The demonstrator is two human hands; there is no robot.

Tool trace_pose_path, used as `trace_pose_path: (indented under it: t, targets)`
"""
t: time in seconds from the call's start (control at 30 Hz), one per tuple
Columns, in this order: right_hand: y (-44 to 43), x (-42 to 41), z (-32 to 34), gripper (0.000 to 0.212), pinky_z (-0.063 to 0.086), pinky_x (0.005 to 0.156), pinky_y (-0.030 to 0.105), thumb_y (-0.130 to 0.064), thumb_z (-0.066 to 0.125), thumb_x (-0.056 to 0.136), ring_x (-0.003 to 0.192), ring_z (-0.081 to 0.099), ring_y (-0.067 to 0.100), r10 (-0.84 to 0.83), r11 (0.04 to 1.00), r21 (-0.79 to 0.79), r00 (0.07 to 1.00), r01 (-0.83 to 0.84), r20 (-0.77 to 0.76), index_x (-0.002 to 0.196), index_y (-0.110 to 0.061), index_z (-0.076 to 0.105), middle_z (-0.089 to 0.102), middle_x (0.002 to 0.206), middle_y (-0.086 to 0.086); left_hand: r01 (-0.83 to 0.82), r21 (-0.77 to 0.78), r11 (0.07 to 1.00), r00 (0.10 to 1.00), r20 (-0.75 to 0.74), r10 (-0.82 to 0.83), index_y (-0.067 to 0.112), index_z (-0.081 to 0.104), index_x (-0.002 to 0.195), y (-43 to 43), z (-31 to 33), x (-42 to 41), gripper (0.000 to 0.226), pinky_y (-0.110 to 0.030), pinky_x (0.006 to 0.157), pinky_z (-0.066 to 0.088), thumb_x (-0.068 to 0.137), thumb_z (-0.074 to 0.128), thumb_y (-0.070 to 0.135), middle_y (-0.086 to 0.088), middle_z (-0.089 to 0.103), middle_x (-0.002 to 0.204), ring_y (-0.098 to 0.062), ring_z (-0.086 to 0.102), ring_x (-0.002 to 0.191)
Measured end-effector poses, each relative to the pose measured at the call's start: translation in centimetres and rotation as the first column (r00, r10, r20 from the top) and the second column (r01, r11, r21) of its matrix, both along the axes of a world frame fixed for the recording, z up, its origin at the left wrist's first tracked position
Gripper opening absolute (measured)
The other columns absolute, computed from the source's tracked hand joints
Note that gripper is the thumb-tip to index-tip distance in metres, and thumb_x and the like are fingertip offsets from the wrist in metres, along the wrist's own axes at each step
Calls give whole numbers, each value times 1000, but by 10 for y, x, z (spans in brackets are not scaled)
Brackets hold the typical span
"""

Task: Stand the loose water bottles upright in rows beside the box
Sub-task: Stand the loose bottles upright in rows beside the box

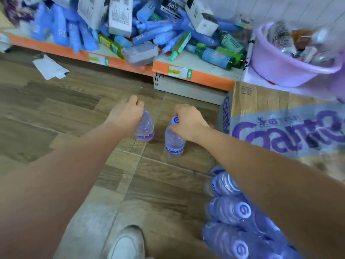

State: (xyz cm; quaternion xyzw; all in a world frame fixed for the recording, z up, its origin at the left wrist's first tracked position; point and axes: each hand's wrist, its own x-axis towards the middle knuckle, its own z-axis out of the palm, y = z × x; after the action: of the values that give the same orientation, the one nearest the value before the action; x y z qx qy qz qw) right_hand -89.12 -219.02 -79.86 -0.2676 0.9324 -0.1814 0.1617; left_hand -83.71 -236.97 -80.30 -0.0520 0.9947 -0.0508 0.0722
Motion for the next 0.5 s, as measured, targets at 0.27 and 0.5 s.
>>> trace_pose_path:
  t: [0.27,0.5]
  targets:
    - [70,123,59,35,34,66,28,-13,61,78,82,47,26,103,984,-145,995,-105,-18,63,-21,30,47,93,7,-171,5,985,981,93,170,1,46,123,98,74,160,37,-39,93,40,93,47,22,-19,45,125,-36,51,113]
    - [120,187,67,20,40,67,29,-19,63,79,93,56,31,173,972,-161,985,-172,-10,95,-8,55,60,104,14,-102,54,993,975,204,89,0,46,123,161,84,218,38,-36,93,43,93,49,25,-18,46,123,-33,54,112]
